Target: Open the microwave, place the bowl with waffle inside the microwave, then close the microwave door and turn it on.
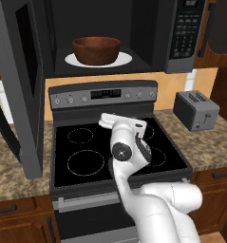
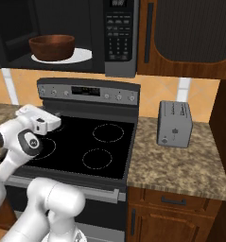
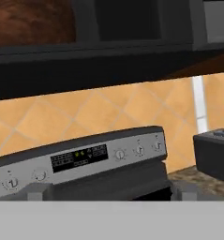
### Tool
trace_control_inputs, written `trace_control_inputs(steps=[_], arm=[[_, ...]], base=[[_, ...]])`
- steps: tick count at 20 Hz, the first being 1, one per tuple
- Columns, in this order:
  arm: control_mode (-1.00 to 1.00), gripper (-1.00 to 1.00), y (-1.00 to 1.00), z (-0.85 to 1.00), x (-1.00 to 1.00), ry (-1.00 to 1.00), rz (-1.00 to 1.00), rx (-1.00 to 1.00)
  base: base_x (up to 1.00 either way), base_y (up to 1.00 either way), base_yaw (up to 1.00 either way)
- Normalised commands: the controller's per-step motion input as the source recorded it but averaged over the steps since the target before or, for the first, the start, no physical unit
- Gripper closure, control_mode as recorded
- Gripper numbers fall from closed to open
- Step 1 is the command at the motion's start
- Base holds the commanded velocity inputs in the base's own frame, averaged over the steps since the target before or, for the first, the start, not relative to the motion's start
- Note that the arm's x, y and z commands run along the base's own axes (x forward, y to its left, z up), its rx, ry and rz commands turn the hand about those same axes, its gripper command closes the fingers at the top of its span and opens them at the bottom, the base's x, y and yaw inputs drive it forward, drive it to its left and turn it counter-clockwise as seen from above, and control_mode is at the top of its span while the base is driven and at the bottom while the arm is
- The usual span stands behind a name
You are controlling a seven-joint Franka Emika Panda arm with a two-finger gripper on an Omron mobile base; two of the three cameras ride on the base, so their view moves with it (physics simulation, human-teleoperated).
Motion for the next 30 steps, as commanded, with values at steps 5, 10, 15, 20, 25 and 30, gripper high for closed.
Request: trace_control_inputs(steps=[5, 10, 15, 20, 25, 30], arm=[[-1.00, -1.00, 0.43, 0.01, -0.34, -0.20, -0.27, -0.17], [-1.00, -1.00, 0.36, 0.09, -0.64, -0.25, -0.16, -0.08], [-1.00, -1.00, 0.39, 0.35, -0.85, -0.21, -0.02, -0.03], [-1.00, -1.00, 0.46, 0.24, -0.63, -0.20, -0.03, -0.03], [-1.00, -1.00, 0.36, 0.70, -0.64, -0.27, -0.02, -0.03], [-1.00, -1.00, 0.37, 0.32, -0.46, -0.12, -0.01, -0.04]], base=[[0.00, 0.00, 0.00], [0.00, 0.00, 0.00], [0.00, 0.00, 0.00], [0.00, 0.00, 0.00], [0.00, 0.00, 0.00], [0.00, 0.00, 0.00]])
